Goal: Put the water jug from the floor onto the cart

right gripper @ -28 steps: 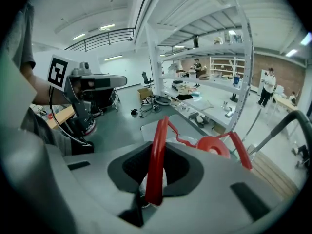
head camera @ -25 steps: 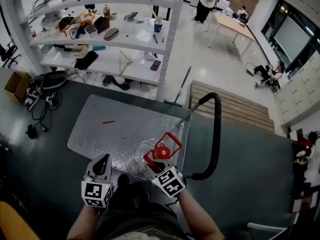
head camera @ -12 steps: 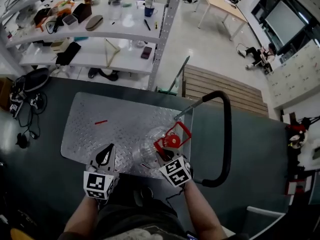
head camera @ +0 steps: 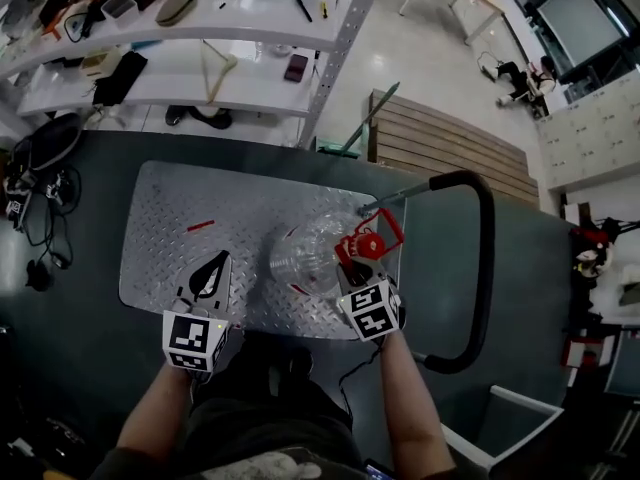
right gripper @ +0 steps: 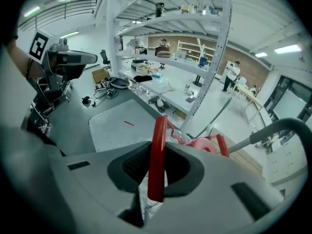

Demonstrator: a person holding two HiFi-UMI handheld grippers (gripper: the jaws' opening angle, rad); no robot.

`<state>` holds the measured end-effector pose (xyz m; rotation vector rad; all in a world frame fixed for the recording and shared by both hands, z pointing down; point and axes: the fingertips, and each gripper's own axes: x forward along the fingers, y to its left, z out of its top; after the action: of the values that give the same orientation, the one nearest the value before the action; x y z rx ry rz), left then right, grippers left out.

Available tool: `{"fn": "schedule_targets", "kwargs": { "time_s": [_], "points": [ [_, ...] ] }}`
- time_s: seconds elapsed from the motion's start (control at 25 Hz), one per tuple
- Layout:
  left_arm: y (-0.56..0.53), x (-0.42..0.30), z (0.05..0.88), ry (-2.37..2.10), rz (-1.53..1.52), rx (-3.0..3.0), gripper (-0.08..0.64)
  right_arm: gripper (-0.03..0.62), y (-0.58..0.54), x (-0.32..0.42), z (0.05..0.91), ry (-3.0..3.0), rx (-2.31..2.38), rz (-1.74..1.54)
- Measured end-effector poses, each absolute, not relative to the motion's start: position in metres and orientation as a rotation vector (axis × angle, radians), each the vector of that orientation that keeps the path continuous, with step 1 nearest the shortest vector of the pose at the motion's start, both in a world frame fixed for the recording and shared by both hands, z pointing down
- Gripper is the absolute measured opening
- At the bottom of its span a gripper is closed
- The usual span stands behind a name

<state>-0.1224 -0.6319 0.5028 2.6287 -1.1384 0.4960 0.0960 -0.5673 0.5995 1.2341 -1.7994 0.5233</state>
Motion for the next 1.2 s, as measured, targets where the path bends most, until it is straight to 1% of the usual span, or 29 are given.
{"fn": "schedule_targets", "kwargs": {
  "time_s": [0.2,0.64,0.92,1.0,1.08,1.2],
  "points": [
    [-0.653,-0.116,0.513,-1.097,0.484,2.612,0.008,0.041,-0.591,0.084,0.604,-1.776,1.256,0.46],
    [-0.654,-0.113,0.521,-1.035,0.507,2.614,0.008,0.04,-0.58,0.007,0.628,-1.907,1.181,0.523],
    [-0.648,-0.128,0.513,-1.058,0.493,2.613,0.008,0.041,-0.576,-0.003,0.631,-1.921,1.165,0.545],
    [-0.645,-0.134,0.509,-1.074,0.488,2.61,0.008,0.063,-0.577,-0.007,0.626,-1.968,1.182,0.559],
    [-0.643,-0.14,0.507,-1.093,0.482,2.607,0.008,0.125,-0.578,-0.008,0.62,-2.0,1.215,0.567],
    [-0.641,-0.148,0.504,-1.121,0.473,2.594,0.008,0.152,-0.578,-0.009,0.608,-2.022,1.263,0.579]
  ]
}}
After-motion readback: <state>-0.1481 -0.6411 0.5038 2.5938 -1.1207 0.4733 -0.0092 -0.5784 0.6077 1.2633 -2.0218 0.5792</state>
